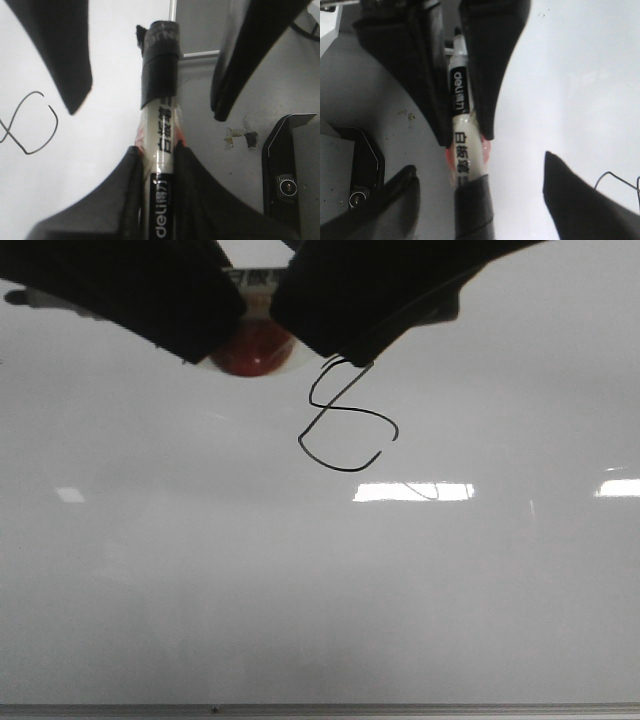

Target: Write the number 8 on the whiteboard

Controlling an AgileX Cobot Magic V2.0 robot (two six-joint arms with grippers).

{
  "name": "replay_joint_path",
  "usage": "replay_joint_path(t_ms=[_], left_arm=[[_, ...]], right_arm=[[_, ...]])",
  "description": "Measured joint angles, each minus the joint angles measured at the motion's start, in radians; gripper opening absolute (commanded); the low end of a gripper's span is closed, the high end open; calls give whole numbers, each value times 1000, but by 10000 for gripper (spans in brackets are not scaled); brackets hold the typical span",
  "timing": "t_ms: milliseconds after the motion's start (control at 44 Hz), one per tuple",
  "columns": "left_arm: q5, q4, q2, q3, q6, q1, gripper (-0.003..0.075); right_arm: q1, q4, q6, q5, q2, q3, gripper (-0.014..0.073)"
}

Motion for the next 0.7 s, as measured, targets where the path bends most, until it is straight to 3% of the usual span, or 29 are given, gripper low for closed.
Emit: replay_joint_path(t_ms=[114,386,545,705], left_arm=[[-22,-2,8,32,-38,33,-19],[-206,-115,-32,169,-199,245,-19],[-362,-242,-124,266,-221,353,-19],[-526,-336,-276,374,-222,390,-19]], right_arm=[[-44,-21,83,-7,-40,0,548],[-359,-63,305,-36,-348,131,428],[-531,-63,460,-87,-588,310,271],[-628,-63,545,-152,-764,496,80]])
